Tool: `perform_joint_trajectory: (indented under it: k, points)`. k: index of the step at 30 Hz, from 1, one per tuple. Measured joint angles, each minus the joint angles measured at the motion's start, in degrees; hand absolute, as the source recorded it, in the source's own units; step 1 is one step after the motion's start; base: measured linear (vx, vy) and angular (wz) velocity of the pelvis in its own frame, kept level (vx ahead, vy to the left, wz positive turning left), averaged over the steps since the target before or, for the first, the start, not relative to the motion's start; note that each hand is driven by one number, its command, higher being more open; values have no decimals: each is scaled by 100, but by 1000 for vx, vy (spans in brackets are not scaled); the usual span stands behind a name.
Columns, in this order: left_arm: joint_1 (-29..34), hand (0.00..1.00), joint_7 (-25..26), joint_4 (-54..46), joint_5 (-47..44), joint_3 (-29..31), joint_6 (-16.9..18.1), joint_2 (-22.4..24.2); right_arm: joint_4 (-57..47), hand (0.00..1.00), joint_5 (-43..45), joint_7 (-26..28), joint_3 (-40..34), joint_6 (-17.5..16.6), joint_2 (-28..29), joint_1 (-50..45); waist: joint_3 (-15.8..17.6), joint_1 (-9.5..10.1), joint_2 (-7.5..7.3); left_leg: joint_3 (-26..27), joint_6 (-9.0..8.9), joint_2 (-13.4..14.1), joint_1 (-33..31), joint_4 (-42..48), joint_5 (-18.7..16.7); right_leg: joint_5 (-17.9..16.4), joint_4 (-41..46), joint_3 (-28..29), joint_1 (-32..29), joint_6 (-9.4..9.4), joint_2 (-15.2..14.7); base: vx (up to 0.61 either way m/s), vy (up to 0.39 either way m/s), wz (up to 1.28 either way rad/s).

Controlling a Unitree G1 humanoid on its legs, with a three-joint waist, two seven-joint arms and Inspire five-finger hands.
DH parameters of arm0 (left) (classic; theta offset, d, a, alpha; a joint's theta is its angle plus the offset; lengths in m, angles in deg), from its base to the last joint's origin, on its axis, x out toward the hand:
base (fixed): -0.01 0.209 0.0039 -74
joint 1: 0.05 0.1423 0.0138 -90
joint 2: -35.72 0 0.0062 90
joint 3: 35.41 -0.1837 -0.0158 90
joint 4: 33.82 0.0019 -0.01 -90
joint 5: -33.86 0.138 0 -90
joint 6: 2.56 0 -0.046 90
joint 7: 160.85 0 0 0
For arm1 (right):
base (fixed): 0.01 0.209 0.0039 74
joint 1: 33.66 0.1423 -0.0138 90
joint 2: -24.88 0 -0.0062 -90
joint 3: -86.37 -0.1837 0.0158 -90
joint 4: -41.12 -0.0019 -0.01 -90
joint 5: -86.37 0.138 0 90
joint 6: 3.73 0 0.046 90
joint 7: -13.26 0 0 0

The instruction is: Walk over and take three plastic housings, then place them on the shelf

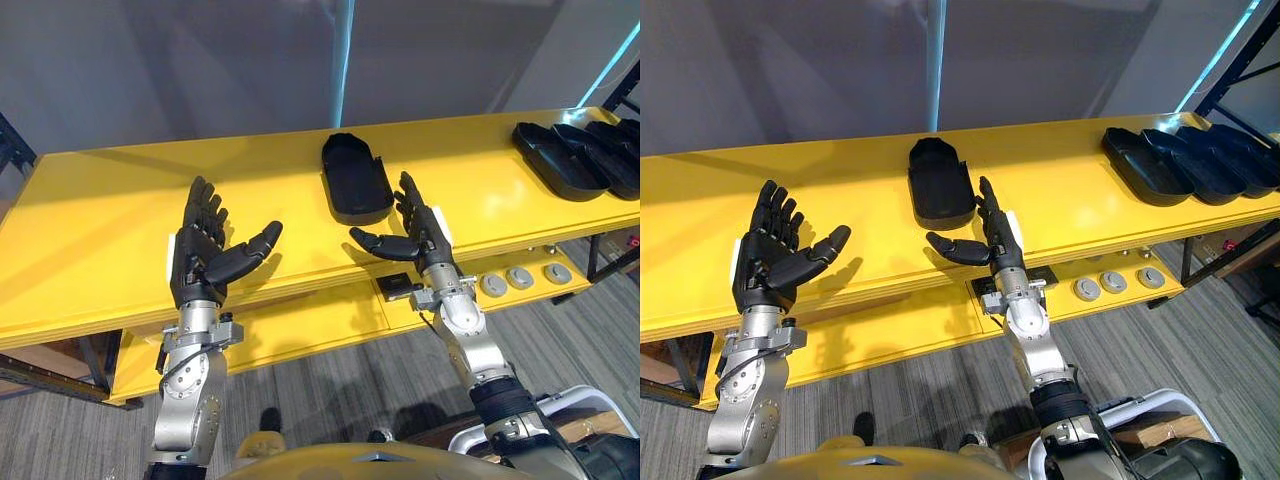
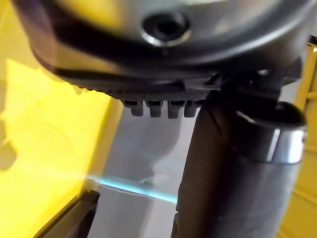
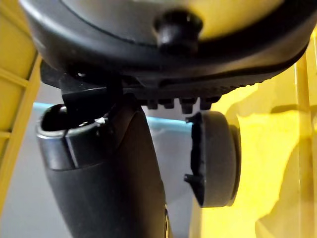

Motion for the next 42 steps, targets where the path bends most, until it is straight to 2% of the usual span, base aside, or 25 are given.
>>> perform_joint_trajectory:
  k: [3,5,8,10,13,15,17,18,20,22,24,26,29,33,36,42]
  points:
    - [20,100,1,-6,3,49,0,-3,-1087,100,31,374,-142,8,-147,-336,50,-2,0,83,-40,10,-28,2,-43,0,-16,82,-75,4,5,2,-1,-13]
    - [43,100,4,-7,2,159,3,-7,-1989,100,89,838,-327,-33,-291,-641,45,-63,-13,150,-29,15,-25,4,-59,26,-14,159,-111,29,9,18,-7,-14]
    - [43,100,7,-18,2,275,9,-11,-2476,100,514,1270,-587,-118,-351,-942,37,-97,-31,296,-12,23,61,3,-111,26,-14,276,-110,30,9,26,-8,-24]
    - [43,100,6,-63,1,281,27,-15,-2527,100,680,1316,-722,-117,-350,-1089,29,-122,-44,355,-17,24,62,3,-132,26,-14,341,-149,31,9,17,-2,-16]
    - [52,100,-64,-202,-1,282,37,-9,-2528,100,746,1103,-936,-66,-219,-1502,26,-208,-49,452,-12,23,66,3,-158,28,-13,431,-204,33,8,14,1,-19]
    - [55,100,-123,-238,-4,266,58,4,-2528,100,695,802,-1040,33,-5,-1788,25,-232,-48,592,-21,33,121,3,-187,31,-13,565,-237,37,19,18,3,-35]
    - [74,100,-241,-238,-5,154,68,12,-2527,100,678,261,-1256,281,262,-2233,4,-331,-43,853,-28,42,220,5,-261,43,0,830,-301,52,33,17,12,-49]
    - [78,100,-250,-238,-6,150,68,12,-2527,100,680,217,-1286,317,287,-2269,4,-350,-42,879,-29,43,230,5,-270,44,0,857,-309,54,35,17,27,-53]
    - [101,100,-349,-239,-41,-21,69,7,-2524,100,818,-79,-1610,551,441,-2603,-52,-546,-35,1148,-34,40,284,19,-340,72,3,1137,-416,84,49,13,35,-54]
    - [92,100,-452,-238,-233,-185,69,-6,-2521,100,984,-265,-1855,627,522,-2834,-86,-683,-19,1387,-46,43,373,24,-412,132,-14,1379,-465,98,76,25,40,-67]
    - [52,100,-477,-238,-329,-381,60,-38,-2521,100,983,-382,-2064,636,533,-3035,-144,-815,15,1593,-61,43,477,23,-494,147,-20,1624,-500,118,99,24,37,-69]
    - [-82,100,-524,-237,-476,-724,4,-176,-2521,100,1000,-444,-2296,633,531,-3226,-203,-1048,75,1866,-77,69,597,18,-615,156,-29,1891,-529,137,130,11,24,-61]
    - [-347,100,-624,-234,-646,-976,-177,-242,-2521,100,1038,-492,-2445,632,532,-3362,-263,-1201,134,2181,-136,71,658,4,-718,162,-37,2200,-652,176,183,-1,12,-58]
    - [-464,100,-702,-201,-772,-1238,-391,-251,-2521,100,1034,-548,-2484,623,533,-3438,-317,-1343,211,2465,-146,113,693,24,-741,220,-37,2468,-791,216,284,23,-21,-35]
    - [-464,100,-778,-97,-916,-1512,-637,-288,-2521,100,1030,-610,-2487,607,561,-3463,-347,-1362,260,2616,-198,161,770,25,-795,228,-42,2600,-784,219,357,31,-35,-28]
    - [-452,100,-919,117,-936,-1816,-862,-387,-2522,100,1019,-600,-2383,460,767,-3486,-346,-1346,266,2669,-225,209,832,38,-852,228,-54,2672,-757,222,424,9,-35,-7]
